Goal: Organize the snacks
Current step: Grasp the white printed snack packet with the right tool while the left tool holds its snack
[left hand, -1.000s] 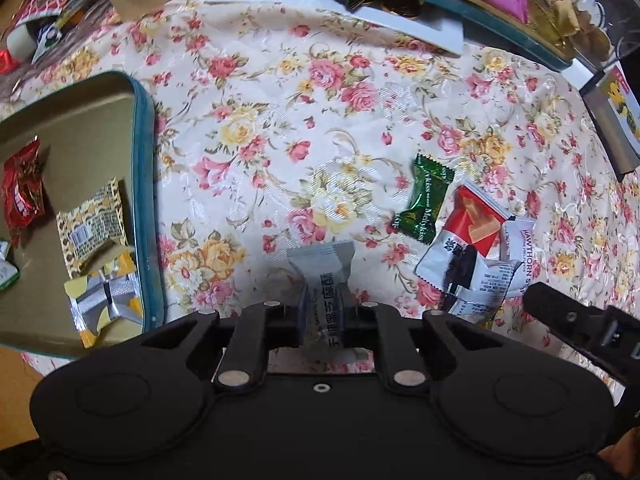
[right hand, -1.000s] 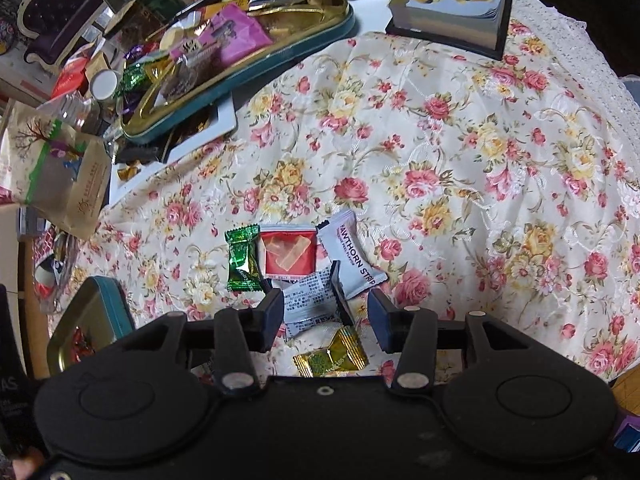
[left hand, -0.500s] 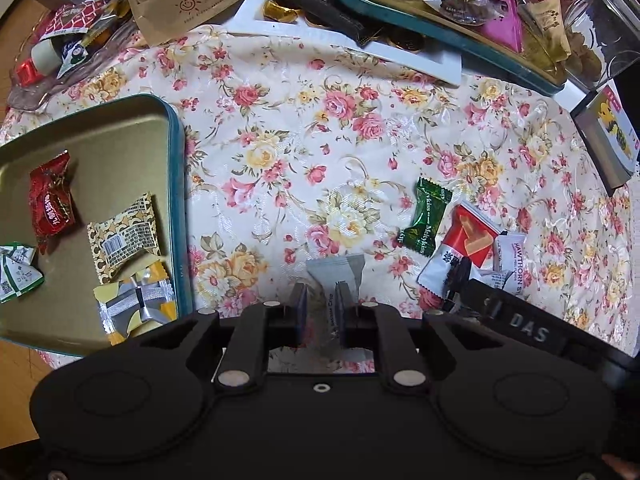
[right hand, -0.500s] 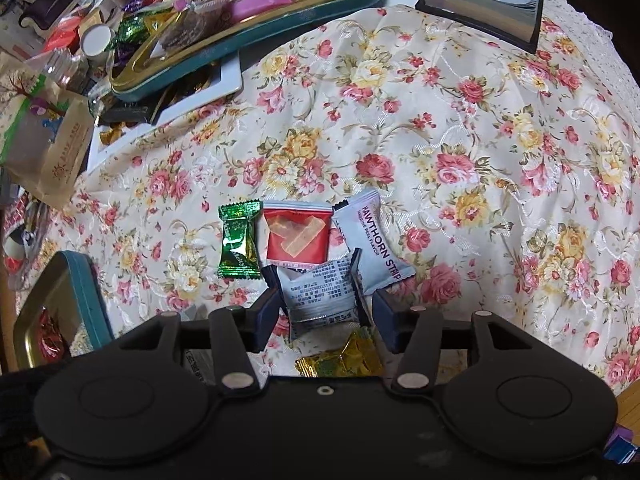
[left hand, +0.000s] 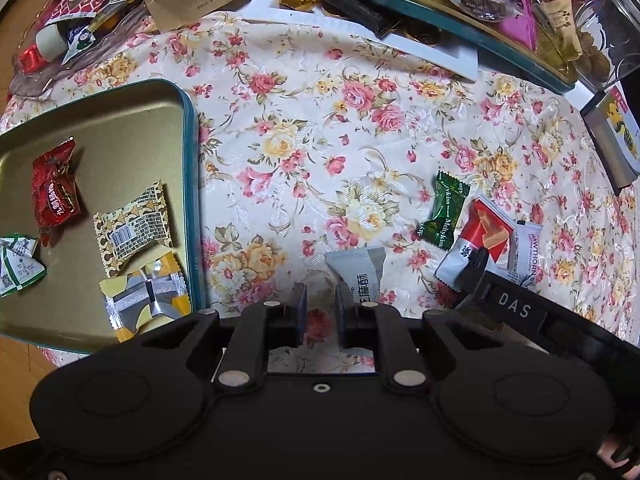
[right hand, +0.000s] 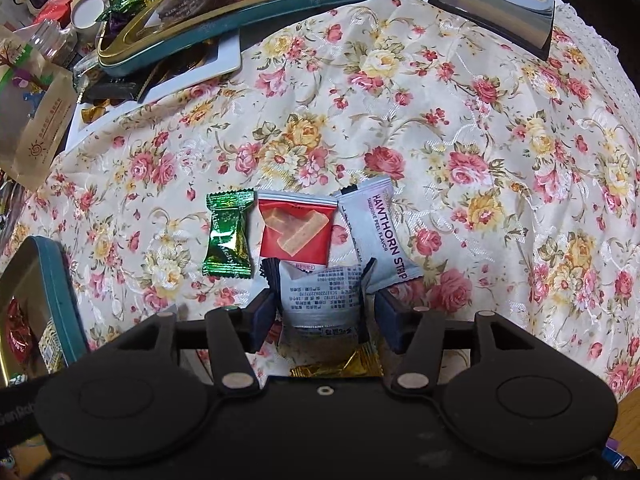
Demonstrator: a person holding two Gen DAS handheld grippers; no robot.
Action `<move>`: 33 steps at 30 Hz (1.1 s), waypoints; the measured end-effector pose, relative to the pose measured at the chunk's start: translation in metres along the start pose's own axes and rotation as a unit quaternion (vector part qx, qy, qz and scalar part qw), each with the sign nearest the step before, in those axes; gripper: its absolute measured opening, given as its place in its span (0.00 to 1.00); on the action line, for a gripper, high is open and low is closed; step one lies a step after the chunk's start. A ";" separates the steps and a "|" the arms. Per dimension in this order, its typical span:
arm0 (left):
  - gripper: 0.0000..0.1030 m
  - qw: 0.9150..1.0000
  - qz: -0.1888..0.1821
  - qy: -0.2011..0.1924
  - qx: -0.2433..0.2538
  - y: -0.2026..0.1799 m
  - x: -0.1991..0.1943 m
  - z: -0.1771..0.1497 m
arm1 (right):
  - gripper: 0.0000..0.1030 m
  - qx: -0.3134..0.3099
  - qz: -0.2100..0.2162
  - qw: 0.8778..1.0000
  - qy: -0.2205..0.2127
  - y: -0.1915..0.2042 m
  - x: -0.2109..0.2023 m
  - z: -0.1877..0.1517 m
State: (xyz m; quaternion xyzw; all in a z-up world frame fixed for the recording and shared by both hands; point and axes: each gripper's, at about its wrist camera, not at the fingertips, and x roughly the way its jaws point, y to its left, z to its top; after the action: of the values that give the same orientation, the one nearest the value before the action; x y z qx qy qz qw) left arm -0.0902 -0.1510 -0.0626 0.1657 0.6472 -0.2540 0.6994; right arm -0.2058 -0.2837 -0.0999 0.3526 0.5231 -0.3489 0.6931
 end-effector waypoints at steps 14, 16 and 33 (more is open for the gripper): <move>0.21 1.000 -0.023 -0.006 0.008 -0.016 0.013 -0.003 | 0.47 -0.025 0.015 0.998 -0.053 -0.012 -0.036 -0.002; 0.21 1.000 -0.027 -0.008 0.009 -0.020 0.016 -0.004 | 0.48 -0.006 0.027 0.998 -0.052 -0.020 -0.042 0.000; 0.29 1.000 0.014 -0.025 -0.005 -0.020 0.022 -0.008 | 0.48 0.077 0.074 0.993 -0.042 -0.061 -0.060 0.010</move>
State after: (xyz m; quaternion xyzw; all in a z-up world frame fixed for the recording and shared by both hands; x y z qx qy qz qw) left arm -0.1078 -0.1659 -0.0836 0.1648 0.6284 -0.2443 0.7199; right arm -0.2654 -0.3168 -0.0472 0.4276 0.4371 -0.3501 0.7096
